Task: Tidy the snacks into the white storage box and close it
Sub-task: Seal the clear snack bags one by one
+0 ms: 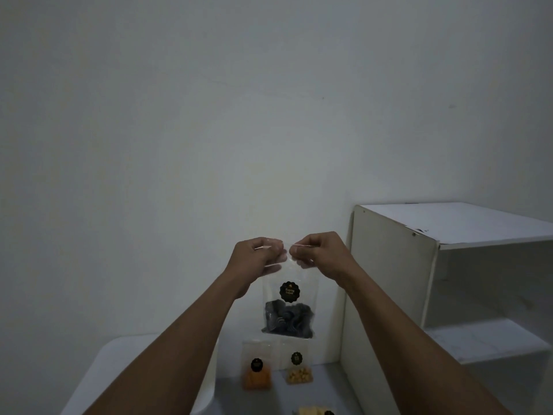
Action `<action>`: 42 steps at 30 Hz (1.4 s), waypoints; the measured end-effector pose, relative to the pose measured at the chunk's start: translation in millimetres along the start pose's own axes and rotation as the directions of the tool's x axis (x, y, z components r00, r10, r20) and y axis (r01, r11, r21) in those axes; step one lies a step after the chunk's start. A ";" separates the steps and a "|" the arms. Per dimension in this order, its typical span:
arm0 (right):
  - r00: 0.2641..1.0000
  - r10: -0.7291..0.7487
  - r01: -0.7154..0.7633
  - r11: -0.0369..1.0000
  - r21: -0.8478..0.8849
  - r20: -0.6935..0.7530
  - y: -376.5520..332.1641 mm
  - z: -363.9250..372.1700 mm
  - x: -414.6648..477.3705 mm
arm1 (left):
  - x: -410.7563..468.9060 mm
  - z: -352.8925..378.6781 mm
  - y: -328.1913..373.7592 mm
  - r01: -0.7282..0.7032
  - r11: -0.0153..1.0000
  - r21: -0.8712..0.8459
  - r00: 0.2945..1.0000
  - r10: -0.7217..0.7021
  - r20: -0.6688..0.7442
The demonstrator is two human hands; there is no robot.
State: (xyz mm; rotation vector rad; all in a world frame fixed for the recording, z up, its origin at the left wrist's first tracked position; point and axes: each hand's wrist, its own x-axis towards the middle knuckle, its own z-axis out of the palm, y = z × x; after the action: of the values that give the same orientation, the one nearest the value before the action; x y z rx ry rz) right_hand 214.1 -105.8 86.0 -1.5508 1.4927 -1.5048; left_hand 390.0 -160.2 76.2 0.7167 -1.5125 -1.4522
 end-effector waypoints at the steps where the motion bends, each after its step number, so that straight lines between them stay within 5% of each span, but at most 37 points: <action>1: 1.000 0.007 -0.007 1.000 0.029 -0.003 0.8 -0.5 -0.7 | 0.1 -1.1 0.1 0.013 1.000 0.003 1.000 -0.013 0.014; 6: 0.997 0.063 -0.069 0.986 0.154 0.044 7.3 -3.8 -7.7 | 3.2 1.3 -3.8 -0.040 0.995 0.093 0.994 0.049 -0.093; 13: 0.999 0.051 -0.051 0.996 0.073 0.004 6.4 -15.1 -6.5 | 4.4 -1.9 -7.8 0.050 0.998 -0.050 0.998 -0.051 -0.035; 19: 0.993 0.075 -0.085 0.989 0.118 0.088 2.9 -16.7 -4.8 | 15.9 1.4 -3.0 -0.026 0.998 -0.060 0.990 0.017 -0.137; 27: 0.999 0.029 -0.028 0.998 0.051 -0.019 7.5 -10.8 -0.8 | 13.2 4.5 -6.2 0.052 0.998 -0.020 0.998 -0.052 -0.026; 34: 0.996 0.061 -0.068 0.988 0.139 0.060 13.8 -10.9 -9.2 | 16.4 3.1 -8.3 -0.031 0.987 0.155 0.992 0.050 -0.118; 39: 0.998 0.045 -0.044 0.999 0.012 -0.044 24.6 -1.2 -10.7 | 18.5 11.3 -15.2 0.104 0.870 0.482 0.963 0.032 -0.266; 42: 0.994 0.014 -0.023 0.997 -0.078 -0.113 32.3 7.7 -11.7 | 16.1 20.6 -13.7 0.221 0.885 0.410 0.924 -0.055 -0.378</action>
State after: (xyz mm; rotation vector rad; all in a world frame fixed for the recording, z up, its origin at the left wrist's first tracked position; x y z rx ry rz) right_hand 212.6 -106.2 50.9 -1.5146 1.6438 -1.5622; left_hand 362.5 -166.8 68.0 1.3193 -1.5357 -0.9986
